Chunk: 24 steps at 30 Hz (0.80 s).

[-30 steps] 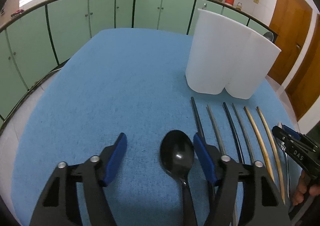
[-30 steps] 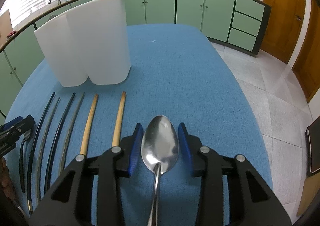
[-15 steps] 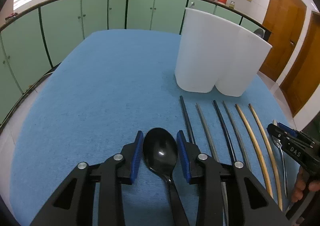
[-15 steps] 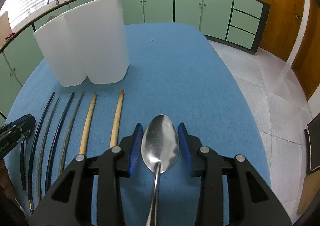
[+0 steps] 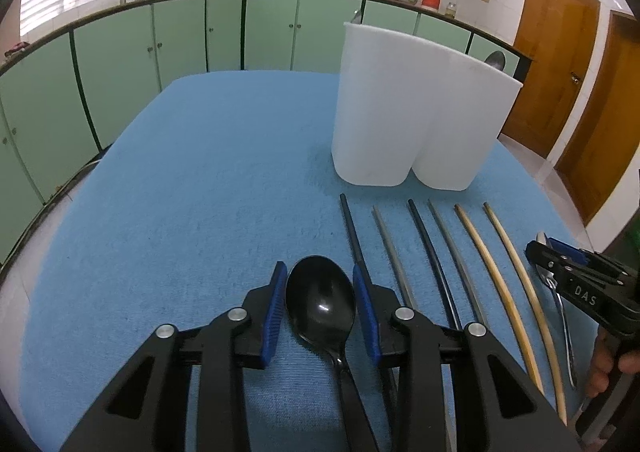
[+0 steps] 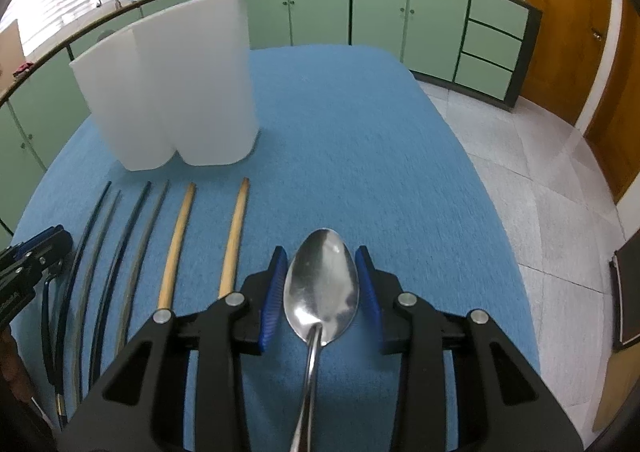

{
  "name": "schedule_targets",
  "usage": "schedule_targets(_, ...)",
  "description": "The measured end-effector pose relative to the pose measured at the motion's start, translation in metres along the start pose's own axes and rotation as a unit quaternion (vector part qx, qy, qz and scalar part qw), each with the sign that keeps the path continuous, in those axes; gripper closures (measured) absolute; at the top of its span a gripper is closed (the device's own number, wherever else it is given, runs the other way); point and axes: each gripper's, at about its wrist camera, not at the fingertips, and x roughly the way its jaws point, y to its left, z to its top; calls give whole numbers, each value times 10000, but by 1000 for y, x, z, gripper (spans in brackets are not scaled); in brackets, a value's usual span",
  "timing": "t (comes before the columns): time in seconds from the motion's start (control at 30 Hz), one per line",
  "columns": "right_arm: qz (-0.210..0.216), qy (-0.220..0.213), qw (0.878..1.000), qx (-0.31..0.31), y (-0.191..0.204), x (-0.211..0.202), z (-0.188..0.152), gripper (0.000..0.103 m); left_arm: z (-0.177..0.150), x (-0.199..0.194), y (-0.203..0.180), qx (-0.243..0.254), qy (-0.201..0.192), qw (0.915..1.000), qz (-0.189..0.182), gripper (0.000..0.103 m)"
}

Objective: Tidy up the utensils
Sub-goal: 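Lift both held spoons and lower them into the white utensil holder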

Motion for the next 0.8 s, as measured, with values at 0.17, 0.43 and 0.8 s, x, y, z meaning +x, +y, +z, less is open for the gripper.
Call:
schedule_targets(0.17,255,-427,9987,-121,2,-17,-3,69,-3,-11,1,-1,-223,9998,-6,70)
schedule_targets(0.43,584,-1187,9911,-130,-2,-53,-4,70,-4,-33,-6,61,-768,9970,-15,70)
schedule_targets(0.8,880,-1881,9782,49,-14,-93,9,70,4,-64,-9,-2,-1395,9902,-104,70)
